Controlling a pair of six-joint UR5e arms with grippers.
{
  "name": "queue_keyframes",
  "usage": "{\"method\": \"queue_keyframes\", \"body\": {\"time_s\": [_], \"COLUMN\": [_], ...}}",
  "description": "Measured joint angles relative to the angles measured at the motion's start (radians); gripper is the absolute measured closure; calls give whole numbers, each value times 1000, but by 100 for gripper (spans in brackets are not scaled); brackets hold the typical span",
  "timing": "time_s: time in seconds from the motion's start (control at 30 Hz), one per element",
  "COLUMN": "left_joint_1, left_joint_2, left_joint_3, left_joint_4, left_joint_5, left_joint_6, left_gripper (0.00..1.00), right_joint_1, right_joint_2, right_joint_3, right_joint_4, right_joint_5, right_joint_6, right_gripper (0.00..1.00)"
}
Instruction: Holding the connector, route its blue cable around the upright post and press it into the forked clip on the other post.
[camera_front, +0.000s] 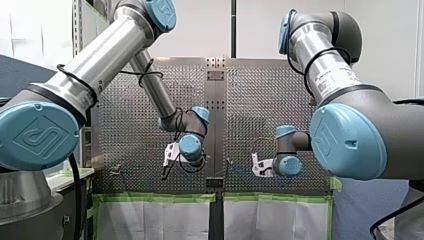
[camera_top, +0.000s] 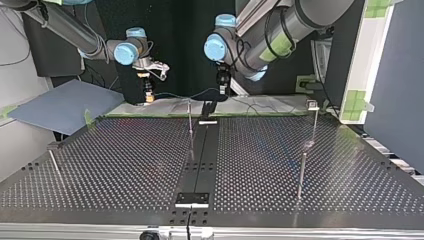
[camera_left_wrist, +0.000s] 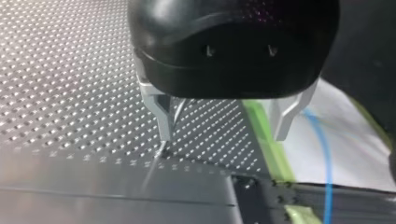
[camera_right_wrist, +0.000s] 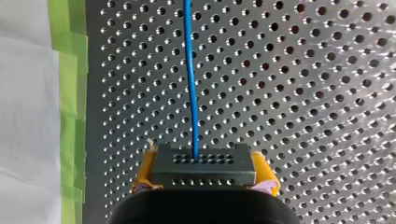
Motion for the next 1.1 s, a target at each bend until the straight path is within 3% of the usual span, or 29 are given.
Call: {"method": "queue_keyframes", "body": {"time_s": [0.43,0.87,1.1], "left_joint_1": [-21,-25,-28], "left_joint_2": [-1,-2,-4], "left_joint_3": [-103,-111,-111], "left_joint_4": [95,178,188], "left_joint_5": [78,134,143], "left_joint_6": [-76,-175,-189], "left_gripper": [0,0,0], "right_joint_1": [32,61,55], "right_joint_2": [-2,-2,-1], "right_joint_3": [1,2,1], "right_joint_4": [-2,-12,-15], "right_joint_5": [-12,-49,-51], "right_joint_6": [7,26,37], "right_gripper": [100,100,100]}}
